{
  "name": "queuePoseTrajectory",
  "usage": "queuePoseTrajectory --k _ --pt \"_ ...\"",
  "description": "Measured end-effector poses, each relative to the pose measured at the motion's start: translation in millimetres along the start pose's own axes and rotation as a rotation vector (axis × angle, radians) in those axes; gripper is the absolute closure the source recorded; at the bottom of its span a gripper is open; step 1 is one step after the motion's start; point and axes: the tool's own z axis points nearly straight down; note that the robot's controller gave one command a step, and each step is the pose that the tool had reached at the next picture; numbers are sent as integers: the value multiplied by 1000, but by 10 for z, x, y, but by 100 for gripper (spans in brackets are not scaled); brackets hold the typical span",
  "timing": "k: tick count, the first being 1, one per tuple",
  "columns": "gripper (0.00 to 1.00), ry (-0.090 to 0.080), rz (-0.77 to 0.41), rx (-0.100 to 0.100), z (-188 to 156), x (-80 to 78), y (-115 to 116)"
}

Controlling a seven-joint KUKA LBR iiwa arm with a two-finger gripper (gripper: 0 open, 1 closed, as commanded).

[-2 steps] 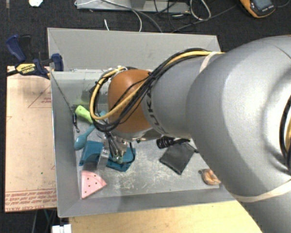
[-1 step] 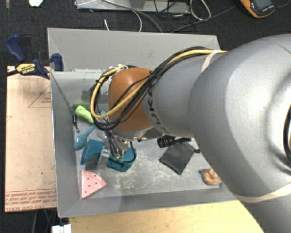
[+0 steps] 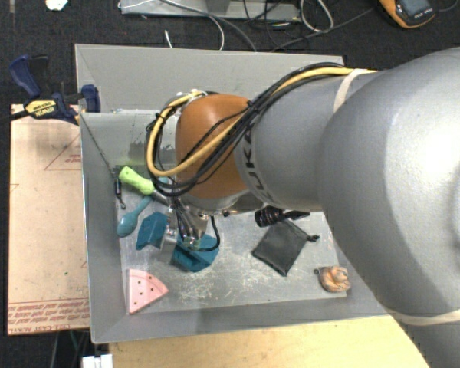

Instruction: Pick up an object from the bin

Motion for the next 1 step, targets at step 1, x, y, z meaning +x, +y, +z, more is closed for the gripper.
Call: queuePoseTrajectory --k 1 --pt "100 5 -1 4 -348 13 -7"
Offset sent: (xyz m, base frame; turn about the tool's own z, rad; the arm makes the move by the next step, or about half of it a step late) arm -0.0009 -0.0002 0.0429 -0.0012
